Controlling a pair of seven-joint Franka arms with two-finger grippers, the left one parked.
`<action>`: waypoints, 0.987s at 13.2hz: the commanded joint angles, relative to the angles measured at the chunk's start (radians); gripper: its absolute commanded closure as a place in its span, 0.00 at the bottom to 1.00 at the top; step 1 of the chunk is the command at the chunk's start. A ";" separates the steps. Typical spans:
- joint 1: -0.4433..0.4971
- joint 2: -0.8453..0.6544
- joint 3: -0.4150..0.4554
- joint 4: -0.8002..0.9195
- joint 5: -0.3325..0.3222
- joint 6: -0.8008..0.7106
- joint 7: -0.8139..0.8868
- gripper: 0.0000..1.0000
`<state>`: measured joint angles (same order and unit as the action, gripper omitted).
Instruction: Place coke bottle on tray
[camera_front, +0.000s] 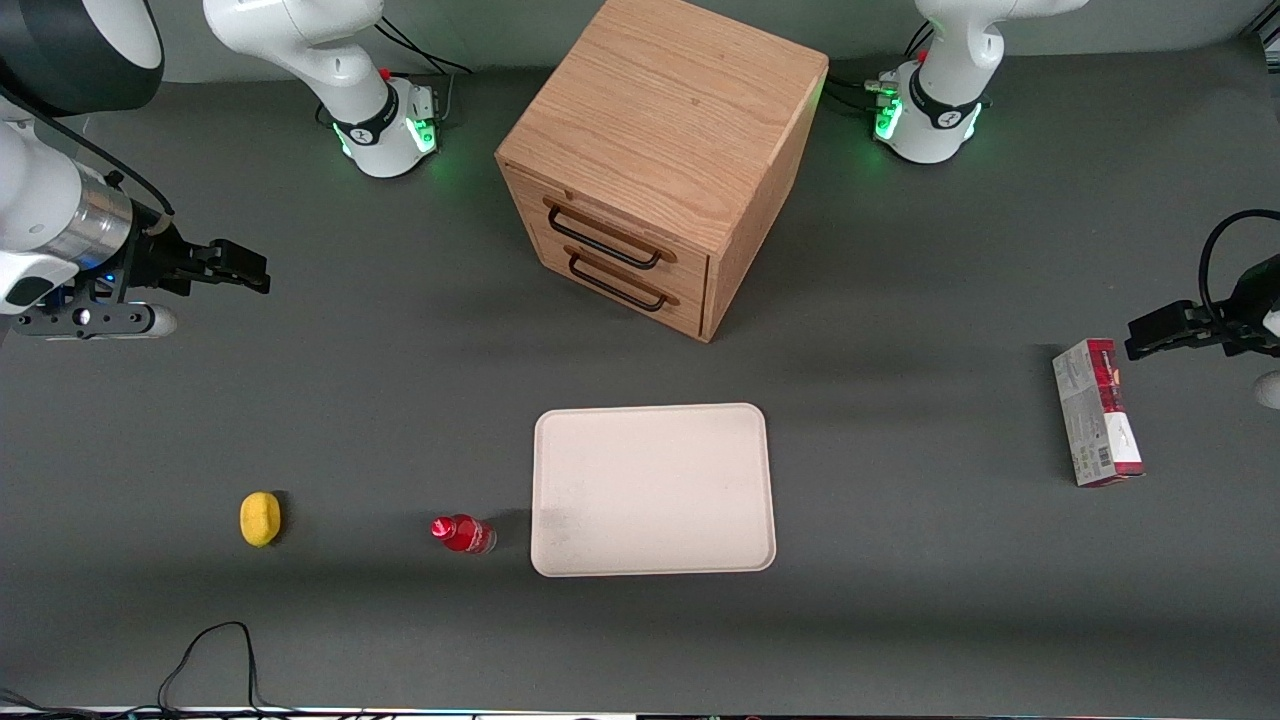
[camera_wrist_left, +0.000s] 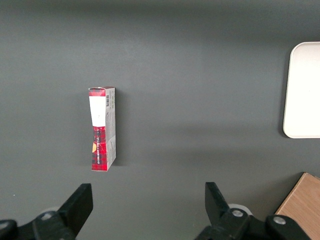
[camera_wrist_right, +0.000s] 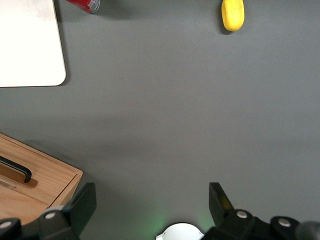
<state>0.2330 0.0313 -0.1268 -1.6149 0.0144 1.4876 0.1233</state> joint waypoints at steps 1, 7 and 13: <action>-0.011 0.024 0.012 0.038 0.004 -0.030 -0.013 0.00; -0.012 0.025 0.010 0.041 0.021 -0.033 -0.027 0.00; -0.011 0.097 0.010 0.141 0.041 -0.052 -0.011 0.00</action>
<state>0.2319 0.0677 -0.1227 -1.5628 0.0232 1.4688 0.1218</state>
